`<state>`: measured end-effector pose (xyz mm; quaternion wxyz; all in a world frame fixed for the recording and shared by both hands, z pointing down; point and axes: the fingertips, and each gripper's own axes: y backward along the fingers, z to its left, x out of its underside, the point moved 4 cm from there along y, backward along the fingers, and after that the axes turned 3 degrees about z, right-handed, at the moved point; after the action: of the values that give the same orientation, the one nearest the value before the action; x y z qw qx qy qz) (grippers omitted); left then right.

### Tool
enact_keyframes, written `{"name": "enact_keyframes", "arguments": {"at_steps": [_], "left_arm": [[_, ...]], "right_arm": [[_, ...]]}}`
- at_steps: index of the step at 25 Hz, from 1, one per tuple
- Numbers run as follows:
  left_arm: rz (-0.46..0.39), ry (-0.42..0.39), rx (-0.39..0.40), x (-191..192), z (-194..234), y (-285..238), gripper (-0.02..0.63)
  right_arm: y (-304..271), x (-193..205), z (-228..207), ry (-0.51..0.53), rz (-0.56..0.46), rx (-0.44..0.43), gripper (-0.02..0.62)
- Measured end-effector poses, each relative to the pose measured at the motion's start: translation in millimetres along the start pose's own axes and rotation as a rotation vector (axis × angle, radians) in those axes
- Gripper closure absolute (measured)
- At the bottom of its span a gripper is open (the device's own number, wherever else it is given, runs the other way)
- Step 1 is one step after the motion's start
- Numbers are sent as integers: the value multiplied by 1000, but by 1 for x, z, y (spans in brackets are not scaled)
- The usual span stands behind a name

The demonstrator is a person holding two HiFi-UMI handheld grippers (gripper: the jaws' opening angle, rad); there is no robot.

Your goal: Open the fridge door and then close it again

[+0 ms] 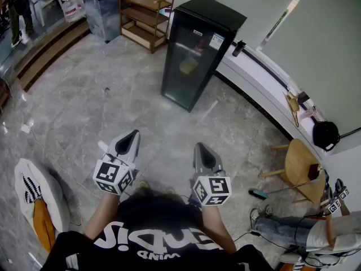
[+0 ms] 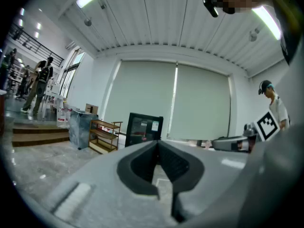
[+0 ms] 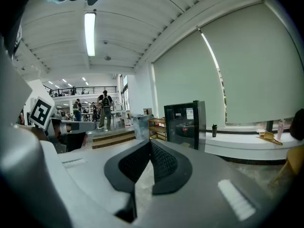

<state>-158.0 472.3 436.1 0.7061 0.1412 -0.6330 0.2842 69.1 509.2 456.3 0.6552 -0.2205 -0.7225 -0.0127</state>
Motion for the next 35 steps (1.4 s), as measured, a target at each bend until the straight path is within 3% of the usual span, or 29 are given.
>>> {"name": "enact_keyframes", "arguments": {"at_steps": [8, 21, 35], "left_arm": [[9, 16, 21, 1, 8, -8, 604], [-1, 5, 96, 4, 57, -9, 604], [15, 19, 126, -3, 117, -70, 604]], "right_arm": [[-12, -1, 4, -43, -4, 6, 598], [-36, 16, 37, -82, -36, 55, 598], [-124, -1, 21, -85, -44, 91, 598]]}}
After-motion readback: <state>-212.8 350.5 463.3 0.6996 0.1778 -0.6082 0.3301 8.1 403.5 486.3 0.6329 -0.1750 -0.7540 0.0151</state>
